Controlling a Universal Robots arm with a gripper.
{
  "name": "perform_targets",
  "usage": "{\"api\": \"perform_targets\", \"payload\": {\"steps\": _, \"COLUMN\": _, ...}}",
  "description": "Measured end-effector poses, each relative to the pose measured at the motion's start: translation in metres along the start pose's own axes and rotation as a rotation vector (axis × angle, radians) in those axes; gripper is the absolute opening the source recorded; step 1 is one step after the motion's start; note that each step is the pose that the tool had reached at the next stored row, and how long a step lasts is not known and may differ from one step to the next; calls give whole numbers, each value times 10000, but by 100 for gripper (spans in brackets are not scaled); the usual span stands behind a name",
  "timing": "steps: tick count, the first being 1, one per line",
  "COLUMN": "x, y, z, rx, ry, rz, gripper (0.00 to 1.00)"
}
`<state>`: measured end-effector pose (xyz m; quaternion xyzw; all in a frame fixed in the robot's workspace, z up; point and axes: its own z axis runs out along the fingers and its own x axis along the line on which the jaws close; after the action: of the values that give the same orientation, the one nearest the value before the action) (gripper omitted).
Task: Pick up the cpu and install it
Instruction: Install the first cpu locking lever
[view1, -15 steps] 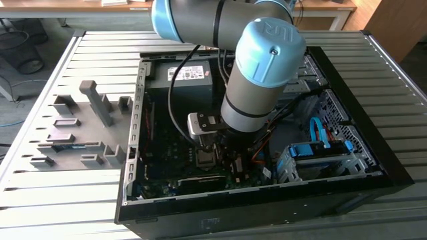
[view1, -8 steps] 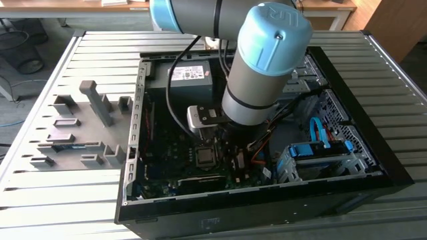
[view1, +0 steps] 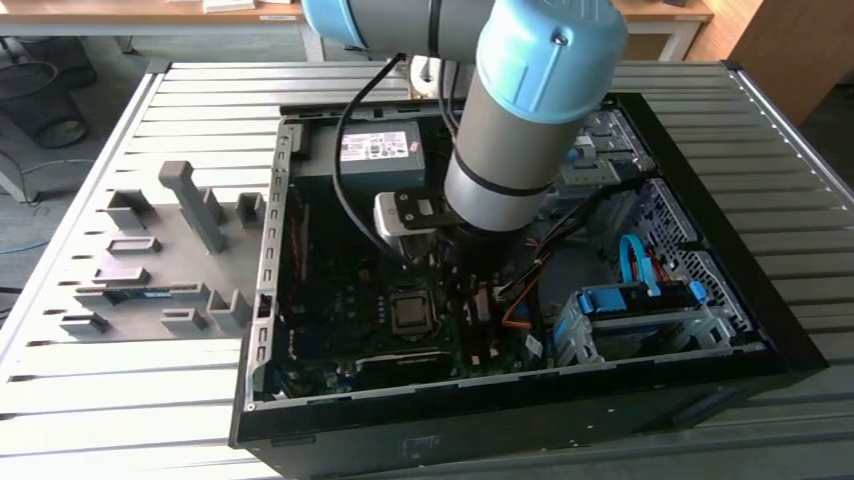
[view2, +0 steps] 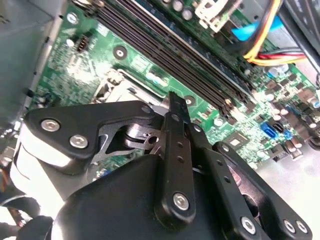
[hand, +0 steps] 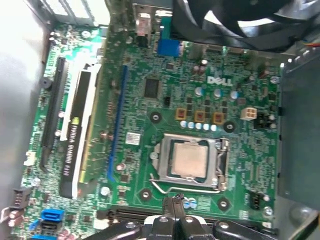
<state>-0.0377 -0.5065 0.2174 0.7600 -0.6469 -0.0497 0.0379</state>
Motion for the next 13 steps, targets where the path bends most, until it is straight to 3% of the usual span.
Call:
{"api": "perform_targets", "payload": {"steps": 7, "x": -149, "y": 49, "z": 3, "rx": 75, "ry": 39, "rz": 3, "gripper": 10}}
{"api": "perform_targets", "payload": {"steps": 13, "x": -178, "y": 83, "z": -58, "rx": 133, "ry": 61, "rz": 4, "gripper": 10}}
